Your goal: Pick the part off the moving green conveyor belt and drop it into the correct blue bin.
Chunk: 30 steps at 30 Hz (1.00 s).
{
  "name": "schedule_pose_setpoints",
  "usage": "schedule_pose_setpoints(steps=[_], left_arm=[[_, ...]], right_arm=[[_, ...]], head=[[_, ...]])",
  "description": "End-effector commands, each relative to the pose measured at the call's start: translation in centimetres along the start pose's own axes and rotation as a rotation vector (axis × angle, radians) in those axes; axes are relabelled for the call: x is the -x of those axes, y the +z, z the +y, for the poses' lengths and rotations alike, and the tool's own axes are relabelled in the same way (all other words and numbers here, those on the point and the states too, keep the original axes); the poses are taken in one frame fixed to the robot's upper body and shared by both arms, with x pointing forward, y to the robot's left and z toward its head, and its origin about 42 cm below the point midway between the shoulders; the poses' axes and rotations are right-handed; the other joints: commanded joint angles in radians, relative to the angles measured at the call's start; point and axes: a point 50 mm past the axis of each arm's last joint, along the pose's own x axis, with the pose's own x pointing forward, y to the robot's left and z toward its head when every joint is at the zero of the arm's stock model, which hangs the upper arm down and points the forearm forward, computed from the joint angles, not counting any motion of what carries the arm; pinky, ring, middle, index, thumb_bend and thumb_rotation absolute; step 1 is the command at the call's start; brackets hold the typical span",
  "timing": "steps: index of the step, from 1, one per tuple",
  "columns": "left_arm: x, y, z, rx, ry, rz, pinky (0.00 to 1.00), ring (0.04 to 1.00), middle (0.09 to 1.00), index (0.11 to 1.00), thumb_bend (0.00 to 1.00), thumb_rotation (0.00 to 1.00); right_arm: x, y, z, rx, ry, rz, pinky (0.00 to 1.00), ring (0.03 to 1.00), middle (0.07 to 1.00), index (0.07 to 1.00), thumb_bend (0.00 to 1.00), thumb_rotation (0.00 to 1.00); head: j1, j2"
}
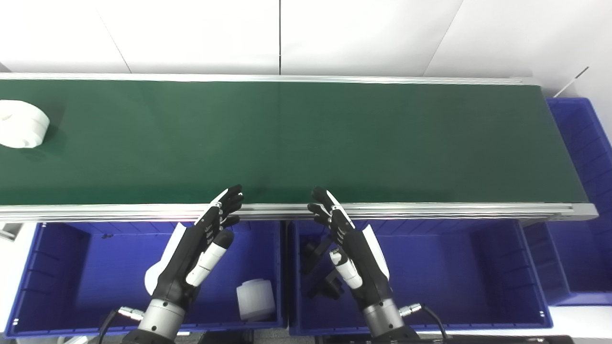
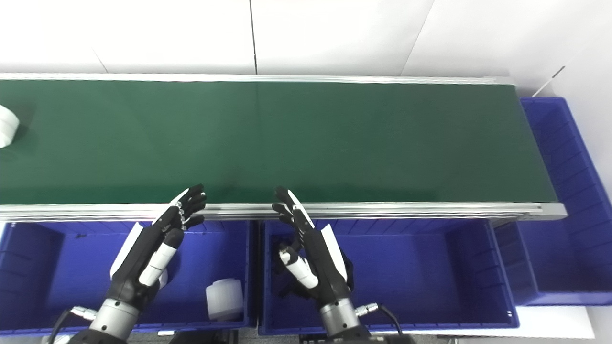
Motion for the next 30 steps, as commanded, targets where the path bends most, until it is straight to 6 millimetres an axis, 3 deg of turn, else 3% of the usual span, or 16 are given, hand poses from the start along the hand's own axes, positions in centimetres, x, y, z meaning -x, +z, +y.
schedule_pose_setpoints(steps=[1, 30], left_arm=[[0.12, 0.64, -0.17, -0.009, 0.004, -0.045, 0.87, 0.918, 0.915, 0.911, 0.68, 0.92], [0.13, 0.54, -0.27, -0.003, 0.003, -0.039, 0.87, 0.923, 0.917, 0.909, 0.7, 0.91]], right_arm=[[0.28, 0.87, -0.13, -0.012, 0.001, -0.033, 0.9, 0.899, 0.943, 0.959, 0.87, 1.0], [0.4, 0.81, -0.2, -0.016, 0.002, -0.029, 0.91, 0.915, 0.958, 0.968, 0.87, 1.0]], head=[[0.002, -0.002], [0.002, -0.016]])
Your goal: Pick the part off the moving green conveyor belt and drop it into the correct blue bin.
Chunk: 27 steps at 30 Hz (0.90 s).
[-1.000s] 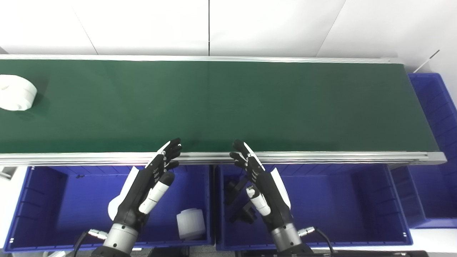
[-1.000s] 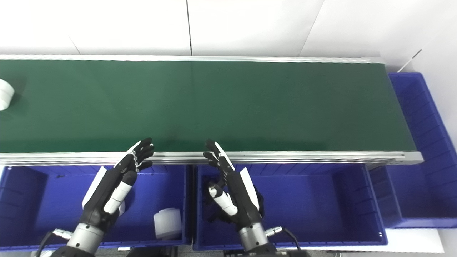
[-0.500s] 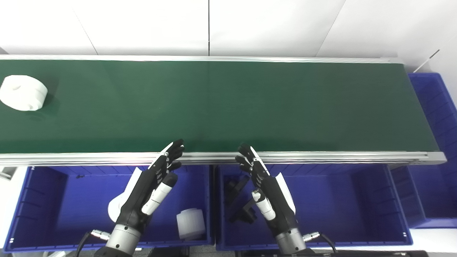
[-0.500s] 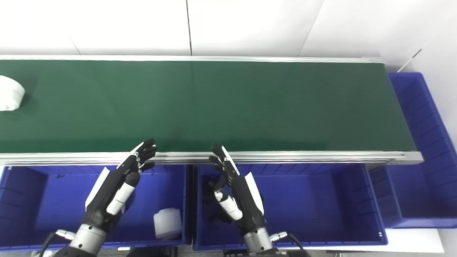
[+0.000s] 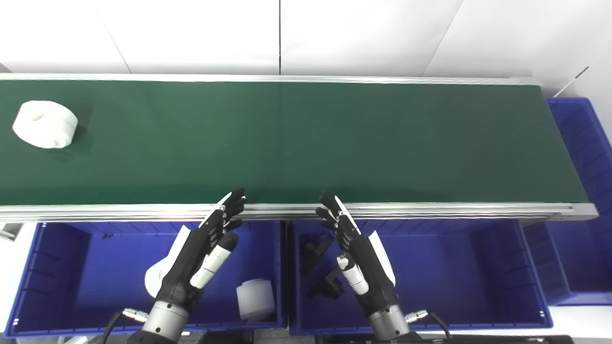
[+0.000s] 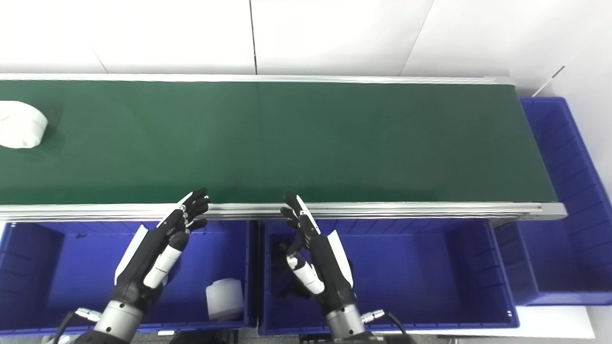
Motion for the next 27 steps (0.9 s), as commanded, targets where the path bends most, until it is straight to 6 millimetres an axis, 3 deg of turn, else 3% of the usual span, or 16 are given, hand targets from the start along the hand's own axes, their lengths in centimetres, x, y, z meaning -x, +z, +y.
schedule_pose_setpoints(steps=[1, 27], left_arm=[[0.17, 0.85, -0.02, -0.001, 0.007, -0.052, 0.87, 0.922, 0.917, 0.909, 0.7, 0.91], [0.19, 0.81, 0.06, -0.003, 0.006, -0.051, 0.88, 0.925, 0.914, 0.913, 0.69, 0.91]], right_arm=[[-0.21, 0.89, 0.19, -0.01, 0.009, -0.039, 0.91, 0.915, 0.958, 0.969, 0.87, 1.0], [-0.33, 0.79, 0.28, -0.016, 0.011, -0.033, 0.92, 0.919, 0.958, 0.971, 0.88, 1.0]], head=[[0.0, -0.001], [-0.003, -0.002]])
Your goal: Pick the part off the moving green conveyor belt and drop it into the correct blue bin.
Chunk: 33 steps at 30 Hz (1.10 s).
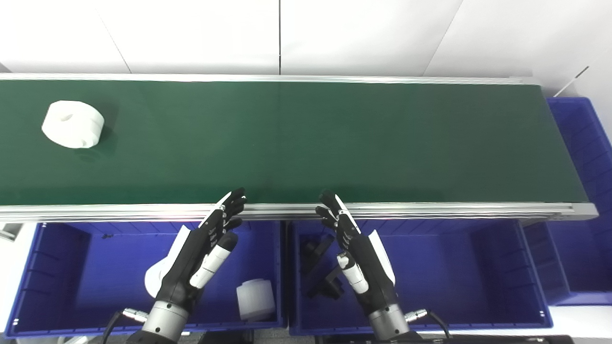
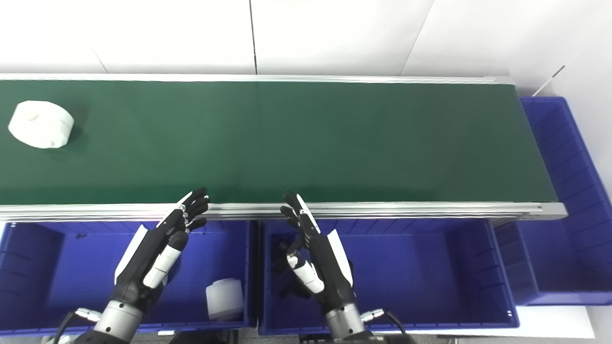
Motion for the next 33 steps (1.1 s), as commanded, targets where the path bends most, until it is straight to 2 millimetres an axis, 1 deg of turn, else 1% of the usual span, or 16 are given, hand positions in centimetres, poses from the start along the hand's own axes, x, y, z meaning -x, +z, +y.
schedule_pose_setpoints(steps=[1, 33], left_arm=[[0.17, 0.81, 0.02, -0.011, 0.004, -0.052, 0.88, 0.924, 0.914, 0.913, 0.69, 0.91], [-0.01, 0.52, 0.08, -0.006, -0.007, -0.047, 0.88, 0.931, 0.92, 0.912, 0.69, 0.9]], right_arm=[[-0.22, 0.76, 0.27, -0.011, 0.011, -0.031, 0.92, 0.92, 0.957, 0.971, 0.88, 1.0], [-0.33, 0.53, 0.34, -0.008, 0.018, -0.025, 0.92, 0.918, 0.959, 0.972, 0.88, 1.0]], head=[[0.0, -0.001], [0.003, -0.007]])
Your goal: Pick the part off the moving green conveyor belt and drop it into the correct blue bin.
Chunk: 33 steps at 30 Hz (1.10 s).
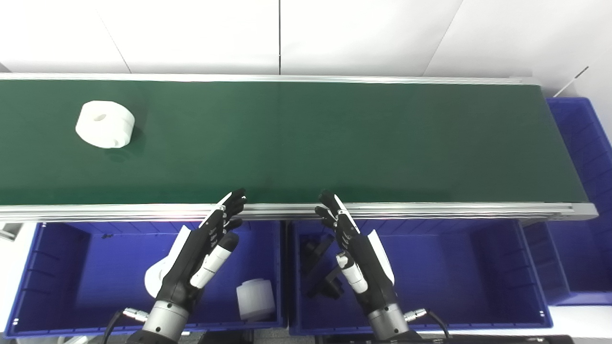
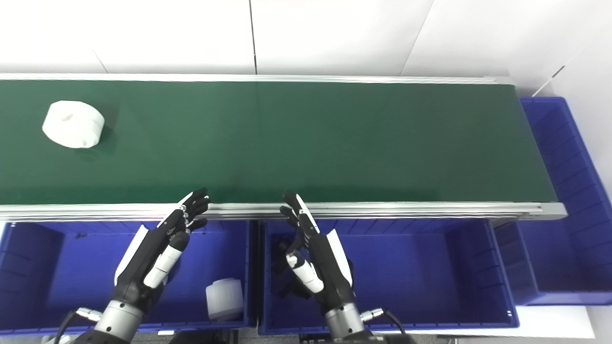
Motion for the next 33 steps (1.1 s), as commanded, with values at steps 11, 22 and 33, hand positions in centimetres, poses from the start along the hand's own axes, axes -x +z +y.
schedule_pose_setpoints(steps=[11, 22, 33], left_arm=[[0.4, -0.1, -0.5, 0.0, -0.002, -0.057, 0.85, 0.917, 0.909, 0.907, 0.71, 0.91], [0.4, -1.9, -2.0, 0.0, 0.012, -0.056, 0.8, 0.883, 0.876, 0.857, 0.69, 0.84], [0.0, -2.9, -2.4, 0.01, 0.016, -0.059, 0.74, 0.848, 0.847, 0.82, 0.71, 0.77]], right_arm=[[0.4, -0.3, 0.1, -0.007, 0.013, -0.03, 0.91, 0.913, 0.963, 0.973, 0.89, 1.0], [1.8, -2.6, -0.8, -0.013, 0.012, -0.004, 0.92, 0.92, 0.966, 0.974, 0.94, 1.0], [1.8, -3.7, -1.1, 0.006, 0.019, -0.038, 0.87, 0.909, 0.968, 0.967, 0.97, 1.0]], head=[[0.077, -0.076], [0.186, -0.233], [0.216, -0.294]])
